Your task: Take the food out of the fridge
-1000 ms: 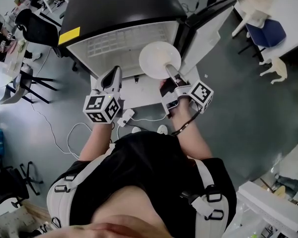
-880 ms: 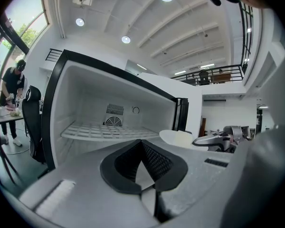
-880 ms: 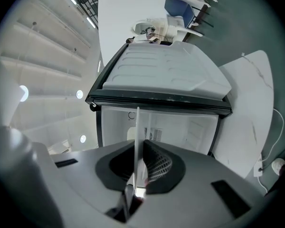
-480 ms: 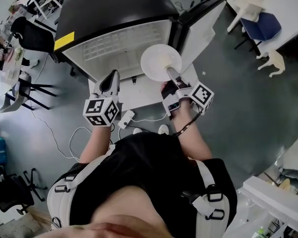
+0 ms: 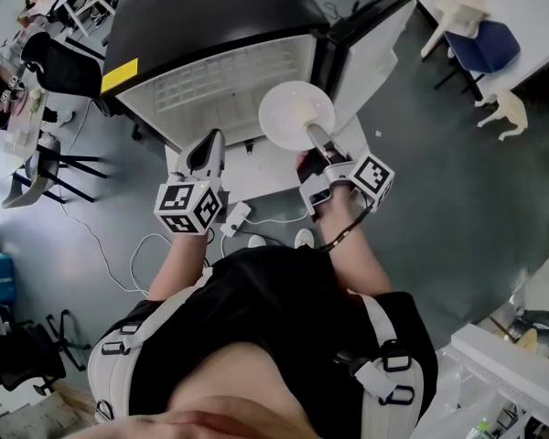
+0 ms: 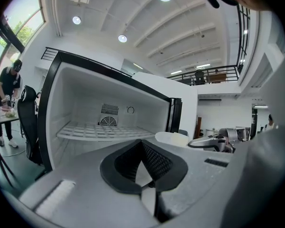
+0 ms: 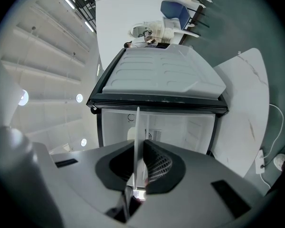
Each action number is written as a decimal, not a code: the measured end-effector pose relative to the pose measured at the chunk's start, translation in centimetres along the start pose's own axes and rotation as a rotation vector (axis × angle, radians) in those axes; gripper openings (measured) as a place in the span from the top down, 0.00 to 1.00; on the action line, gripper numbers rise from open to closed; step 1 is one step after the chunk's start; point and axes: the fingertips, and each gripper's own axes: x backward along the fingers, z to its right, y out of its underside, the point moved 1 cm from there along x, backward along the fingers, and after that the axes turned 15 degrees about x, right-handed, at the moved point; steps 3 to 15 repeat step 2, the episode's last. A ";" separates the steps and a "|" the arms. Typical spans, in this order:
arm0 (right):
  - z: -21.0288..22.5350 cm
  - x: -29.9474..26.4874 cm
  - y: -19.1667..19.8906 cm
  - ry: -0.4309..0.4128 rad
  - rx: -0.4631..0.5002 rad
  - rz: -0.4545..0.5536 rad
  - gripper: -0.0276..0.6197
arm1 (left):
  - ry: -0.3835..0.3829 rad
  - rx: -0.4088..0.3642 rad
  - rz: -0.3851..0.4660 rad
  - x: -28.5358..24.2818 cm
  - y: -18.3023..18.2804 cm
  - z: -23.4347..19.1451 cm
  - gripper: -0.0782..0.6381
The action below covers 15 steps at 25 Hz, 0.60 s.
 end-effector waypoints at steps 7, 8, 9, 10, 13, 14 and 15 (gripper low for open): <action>0.0 0.0 0.2 -0.005 -0.002 0.000 0.92 | 0.003 -0.006 0.000 0.0 0.0 0.1 0.89; 0.0 0.0 0.2 -0.005 -0.002 0.000 0.92 | 0.003 -0.006 0.000 0.0 0.0 0.1 0.89; 0.0 0.0 0.2 -0.005 -0.002 0.000 0.92 | 0.003 -0.006 0.000 0.0 0.0 0.1 0.89; 0.0 0.0 0.2 -0.005 -0.002 0.000 0.92 | 0.003 -0.006 0.000 0.0 0.0 0.1 0.89; 0.0 0.0 0.2 -0.005 -0.002 0.000 0.92 | 0.003 -0.006 0.000 0.0 0.0 0.1 0.89; 0.0 0.0 0.2 -0.005 -0.002 0.000 0.92 | 0.003 -0.006 0.000 0.0 0.0 0.1 0.89; 0.0 0.0 0.2 -0.005 -0.002 0.000 0.92 | 0.003 -0.006 0.000 0.0 0.0 0.1 0.89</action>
